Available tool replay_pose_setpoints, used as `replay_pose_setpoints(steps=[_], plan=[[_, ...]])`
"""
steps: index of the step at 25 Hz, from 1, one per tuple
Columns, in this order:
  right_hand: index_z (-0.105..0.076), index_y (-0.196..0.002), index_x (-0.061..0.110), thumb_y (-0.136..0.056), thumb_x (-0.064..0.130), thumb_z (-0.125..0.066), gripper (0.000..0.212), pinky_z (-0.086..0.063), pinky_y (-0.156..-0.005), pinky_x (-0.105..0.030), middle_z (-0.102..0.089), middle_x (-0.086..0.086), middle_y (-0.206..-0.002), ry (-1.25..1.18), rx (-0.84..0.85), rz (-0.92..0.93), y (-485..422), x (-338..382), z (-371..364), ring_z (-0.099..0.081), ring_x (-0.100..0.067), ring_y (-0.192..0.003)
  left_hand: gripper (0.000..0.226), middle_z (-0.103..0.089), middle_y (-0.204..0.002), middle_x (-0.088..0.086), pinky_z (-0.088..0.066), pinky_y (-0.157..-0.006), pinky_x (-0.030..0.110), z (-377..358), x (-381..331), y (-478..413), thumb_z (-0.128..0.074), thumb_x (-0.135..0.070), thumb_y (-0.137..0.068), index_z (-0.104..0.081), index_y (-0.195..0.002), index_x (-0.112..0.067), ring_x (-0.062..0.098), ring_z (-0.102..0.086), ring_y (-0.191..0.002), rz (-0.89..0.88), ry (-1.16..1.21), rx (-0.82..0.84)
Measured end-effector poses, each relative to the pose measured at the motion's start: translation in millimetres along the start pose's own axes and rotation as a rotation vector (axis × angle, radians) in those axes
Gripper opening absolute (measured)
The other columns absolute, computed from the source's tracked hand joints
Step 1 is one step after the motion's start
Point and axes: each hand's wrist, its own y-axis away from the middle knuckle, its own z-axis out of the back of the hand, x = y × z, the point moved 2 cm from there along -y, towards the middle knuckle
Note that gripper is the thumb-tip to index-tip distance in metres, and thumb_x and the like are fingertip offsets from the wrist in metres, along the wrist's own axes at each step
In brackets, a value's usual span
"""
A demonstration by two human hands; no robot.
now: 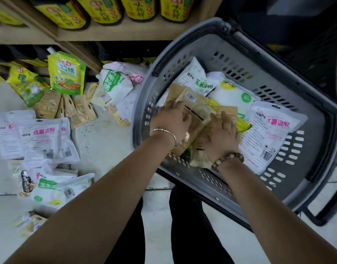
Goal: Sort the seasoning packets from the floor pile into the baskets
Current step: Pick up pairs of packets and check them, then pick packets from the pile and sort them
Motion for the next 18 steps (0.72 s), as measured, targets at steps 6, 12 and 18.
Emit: replay_pose_setpoints(steps=[6,12,18], plan=[[-0.019,-0.147,0.021,-0.088,0.028,-0.053,0.069,-0.02,-0.114,-0.043,-0.019,-0.008,-0.154,0.042,-0.045,0.298,38.6,83.6,25.2,-0.017,-0.027,-0.141,0.03,-0.063,-0.114,-0.001,-0.042,-0.081,0.024,69.0,44.6,66.3,-0.05,-0.036,-0.092,-0.06,-0.118,-0.025,0.018,-0.058,-0.101,0.033,0.478,-0.184],[-0.033,-0.143,0.015,-0.09,0.025,-0.05,0.056,-0.037,-0.103,-0.046,-0.035,-0.009,-0.146,0.084,-0.111,0.517,77.3,182.1,8.4,-0.034,-0.03,-0.131,0.04,-0.058,-0.127,0.0,-0.043,-0.091,0.027,82.2,153.3,107.1,-0.058,-0.028,-0.089,-0.052,-0.129,-0.024,0.02,-0.056,-0.112,0.232,0.634,-0.285],[-0.032,-0.14,0.021,-0.093,0.027,-0.046,0.05,-0.042,-0.089,-0.039,-0.039,-0.006,-0.141,0.14,-0.007,0.507,68.9,260.6,-75.8,-0.04,-0.025,-0.125,0.046,-0.057,-0.129,0.002,-0.044,-0.091,0.032,44.5,249.0,108.3,-0.058,-0.03,-0.088,-0.046,-0.132,-0.024,0.022,-0.056,-0.113,0.411,0.628,-0.275]])
